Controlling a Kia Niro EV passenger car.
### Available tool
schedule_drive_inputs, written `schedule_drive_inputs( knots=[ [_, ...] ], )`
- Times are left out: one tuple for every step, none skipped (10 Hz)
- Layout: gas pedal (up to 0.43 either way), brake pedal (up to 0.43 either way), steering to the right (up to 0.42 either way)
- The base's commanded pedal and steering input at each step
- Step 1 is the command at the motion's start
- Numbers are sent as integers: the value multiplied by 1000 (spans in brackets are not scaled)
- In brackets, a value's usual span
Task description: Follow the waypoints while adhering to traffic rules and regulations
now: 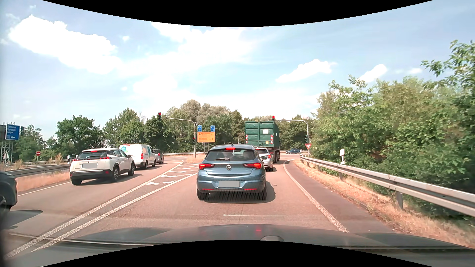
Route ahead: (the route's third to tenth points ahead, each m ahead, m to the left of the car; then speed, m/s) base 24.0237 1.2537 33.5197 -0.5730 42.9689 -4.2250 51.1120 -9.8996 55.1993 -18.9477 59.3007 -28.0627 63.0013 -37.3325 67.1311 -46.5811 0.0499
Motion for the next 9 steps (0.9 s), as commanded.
schedule_drive_inputs(
  knots=[
    [0,152,8],
    [0,183,8],
    [0,201,8],
    [0,207,8],
    [0,213,7],
    [0,220,8],
    [0,226,8],
    [0,226,8],
    [0,226,7]
  ],
)
